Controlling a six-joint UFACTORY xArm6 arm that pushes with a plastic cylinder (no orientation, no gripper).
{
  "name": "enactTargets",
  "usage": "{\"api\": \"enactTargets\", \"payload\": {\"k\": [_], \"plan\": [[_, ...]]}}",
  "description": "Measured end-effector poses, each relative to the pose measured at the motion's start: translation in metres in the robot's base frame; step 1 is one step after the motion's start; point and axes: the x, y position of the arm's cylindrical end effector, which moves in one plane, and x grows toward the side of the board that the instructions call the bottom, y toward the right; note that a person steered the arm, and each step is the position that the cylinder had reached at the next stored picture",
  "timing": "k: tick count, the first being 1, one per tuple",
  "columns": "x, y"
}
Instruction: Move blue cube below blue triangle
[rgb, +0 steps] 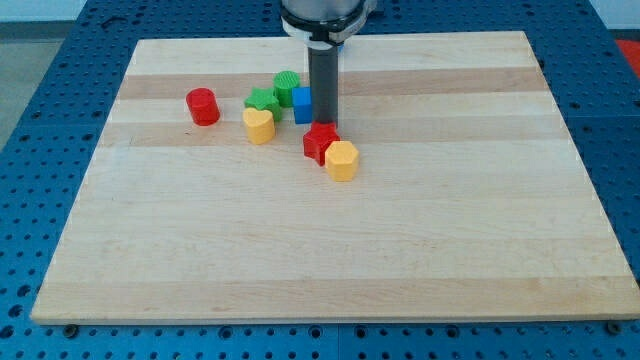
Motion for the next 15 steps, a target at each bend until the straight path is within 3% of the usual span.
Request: {"api": "enactTargets", "payload": {"k": [4,7,9,12,13,15], "plan": [[-0.06,0.062],[-0.013,0.062],[0.003,0.016],[-0.033,-0.012],[-0.026,-0.014],[-0.015,-0.074]]}}
